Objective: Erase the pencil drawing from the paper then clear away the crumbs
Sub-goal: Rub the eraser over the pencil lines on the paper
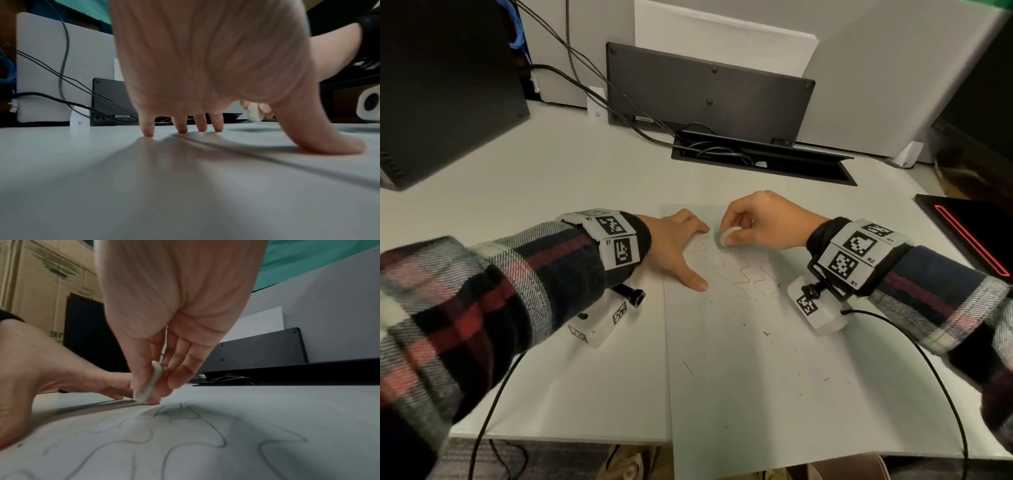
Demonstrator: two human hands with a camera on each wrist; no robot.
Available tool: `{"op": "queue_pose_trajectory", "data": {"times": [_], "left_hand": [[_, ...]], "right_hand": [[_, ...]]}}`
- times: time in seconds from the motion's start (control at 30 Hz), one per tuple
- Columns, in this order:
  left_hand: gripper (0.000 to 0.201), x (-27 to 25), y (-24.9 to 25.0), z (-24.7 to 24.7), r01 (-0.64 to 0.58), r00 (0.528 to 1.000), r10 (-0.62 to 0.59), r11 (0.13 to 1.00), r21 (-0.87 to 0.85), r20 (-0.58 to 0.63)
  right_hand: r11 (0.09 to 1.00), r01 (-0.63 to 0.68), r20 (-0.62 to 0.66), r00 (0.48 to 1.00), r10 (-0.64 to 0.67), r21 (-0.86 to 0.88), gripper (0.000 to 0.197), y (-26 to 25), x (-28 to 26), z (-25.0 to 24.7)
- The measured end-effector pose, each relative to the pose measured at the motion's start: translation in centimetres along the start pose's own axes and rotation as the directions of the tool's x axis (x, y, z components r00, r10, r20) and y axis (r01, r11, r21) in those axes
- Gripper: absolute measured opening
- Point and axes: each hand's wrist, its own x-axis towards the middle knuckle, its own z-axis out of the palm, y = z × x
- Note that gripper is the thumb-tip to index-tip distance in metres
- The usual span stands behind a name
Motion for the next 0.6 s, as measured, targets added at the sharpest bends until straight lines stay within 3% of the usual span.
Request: {"op": "queue_pose_trajectory", "data": {"times": [0.2, 0.3, 0.6], "left_hand": [[0.121, 0.2, -0.6, -0.4, 0.001, 0.998, -0.005, 0.998, 0.055, 0.063], [0.124, 0.3, -0.9, -0.7, -0.006, 0.996, 0.0, 0.998, 0.064, 0.09], [0.116, 0.4, -0.2, -0.3, 0.018, 0.993, -0.03, 0.994, 0.107, 0.113]], "right_hand": [[0.988, -0.066, 0.04, 0.997, 0.061, 0.143, 0.015, -0.3, 0.3, -0.6], [0.992, -0.05, 0.118, 0.992, 0.036, 0.119, 0.012, -0.4, 0.2, -0.5], [0.999, 0.052, 0.129, 0.99, -0.052, 0.004, 0.009, -1.5, 1.3, 1.3]]}}
